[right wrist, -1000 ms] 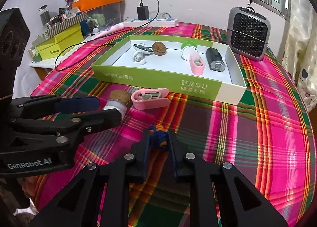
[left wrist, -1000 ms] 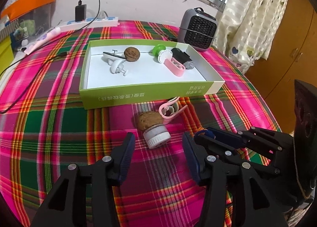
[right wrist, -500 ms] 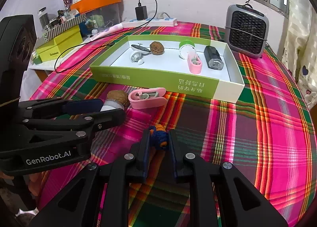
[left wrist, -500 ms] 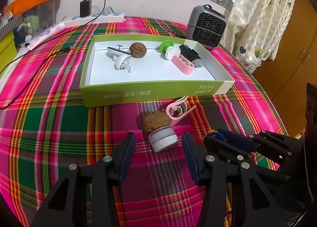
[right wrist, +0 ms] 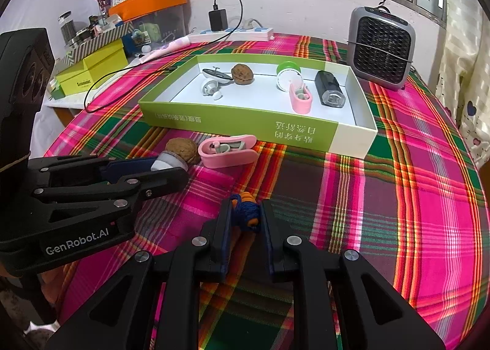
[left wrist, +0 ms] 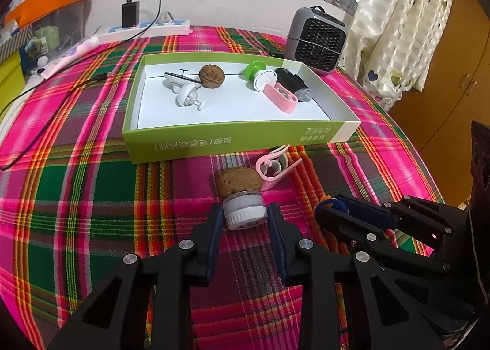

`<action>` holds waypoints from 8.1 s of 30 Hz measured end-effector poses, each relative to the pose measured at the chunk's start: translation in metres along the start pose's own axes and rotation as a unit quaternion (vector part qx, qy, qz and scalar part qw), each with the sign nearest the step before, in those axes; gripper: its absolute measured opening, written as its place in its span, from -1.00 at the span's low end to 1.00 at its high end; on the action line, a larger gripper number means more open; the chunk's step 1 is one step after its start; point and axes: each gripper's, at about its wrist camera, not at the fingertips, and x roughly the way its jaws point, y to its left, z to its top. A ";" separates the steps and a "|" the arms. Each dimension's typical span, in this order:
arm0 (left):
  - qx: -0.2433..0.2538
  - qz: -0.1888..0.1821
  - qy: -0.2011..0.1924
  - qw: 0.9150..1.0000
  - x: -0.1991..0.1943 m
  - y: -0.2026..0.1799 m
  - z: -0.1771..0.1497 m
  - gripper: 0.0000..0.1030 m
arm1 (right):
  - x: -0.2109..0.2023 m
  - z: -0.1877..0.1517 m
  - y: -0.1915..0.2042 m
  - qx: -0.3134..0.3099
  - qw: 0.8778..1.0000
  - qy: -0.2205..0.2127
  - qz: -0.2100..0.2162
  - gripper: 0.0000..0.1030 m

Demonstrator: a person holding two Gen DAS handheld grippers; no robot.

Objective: Organize objects
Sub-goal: 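Grasp the white cork-lidded jar with the left tool while the right tool holds the toy, then lift the white jar off the cloth with the left tool, then carry the white jar into the tray with the left tool while the right tool carries the blue toy there, then open the right tool to drop the blue toy while the left tool sets the jar down, then move the left tool back to the cork lid on the cloth and grasp it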

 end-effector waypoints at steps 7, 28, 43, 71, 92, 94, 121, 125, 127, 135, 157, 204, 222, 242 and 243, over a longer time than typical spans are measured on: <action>0.002 0.000 -0.005 1.000 -0.004 0.000 -0.001 -0.47 | 0.000 0.000 0.000 -0.001 1.000 0.000 0.000 -0.64; 0.010 0.000 -0.012 1.000 -0.012 -0.003 -0.001 -0.47 | -0.005 0.002 0.000 0.001 1.000 -0.007 -0.003 -0.64; 0.018 0.003 -0.029 0.999 -0.023 -0.005 0.006 -0.47 | -0.013 0.009 -0.001 0.003 1.000 -0.023 -0.002 -0.64; 0.018 -0.006 -0.057 0.998 -0.021 0.002 0.039 -0.47 | -0.010 0.042 -0.010 0.003 0.999 -0.045 -0.006 -0.64; 0.012 0.013 -0.049 0.999 0.008 0.018 0.069 -0.47 | 0.023 0.090 -0.024 -0.007 0.999 -0.040 0.001 -0.64; 0.012 0.014 -0.048 0.999 0.011 0.019 0.070 -0.47 | 0.028 0.096 -0.024 -0.012 0.999 -0.041 0.002 -0.64; 0.021 0.036 -0.027 0.999 0.040 0.031 0.079 -0.47 | 0.100 0.148 -0.027 -0.035 0.999 0.005 -0.013 -0.64; 0.024 0.040 -0.028 0.999 0.041 0.031 0.079 -0.47 | 0.104 0.149 -0.027 -0.036 0.999 0.008 -0.016 -0.64; 0.024 0.040 -0.028 0.999 0.040 0.030 0.079 -0.47 | 0.106 0.149 -0.026 -0.037 0.999 0.009 -0.017 -0.64; 0.023 0.040 -0.028 0.999 0.040 0.031 0.080 -0.47 | 0.110 0.148 -0.024 -0.042 0.999 0.017 -0.017 -0.63; 0.017 0.032 -0.031 0.999 0.036 0.031 0.079 -0.47 | 0.096 0.147 -0.021 -0.044 0.999 0.000 -0.021 -0.12; 0.012 -0.003 -0.059 0.998 -0.026 0.028 0.034 -0.34 | 0.006 0.072 -0.021 0.024 0.998 -0.056 -0.019 -0.08; 0.027 -0.026 -0.012 0.999 -0.005 0.013 0.012 -0.12 | -0.001 0.046 -0.024 0.042 0.998 -0.052 -0.020 -0.08; 0.029 -0.020 -0.009 0.999 0.009 0.011 0.013 -0.34 | 0.001 0.040 -0.027 0.052 0.997 -0.044 -0.024 -0.08; 0.029 -0.019 -0.009 0.999 0.009 0.011 0.013 -0.38 | 0.002 0.040 -0.027 0.052 0.997 -0.043 -0.024 -0.08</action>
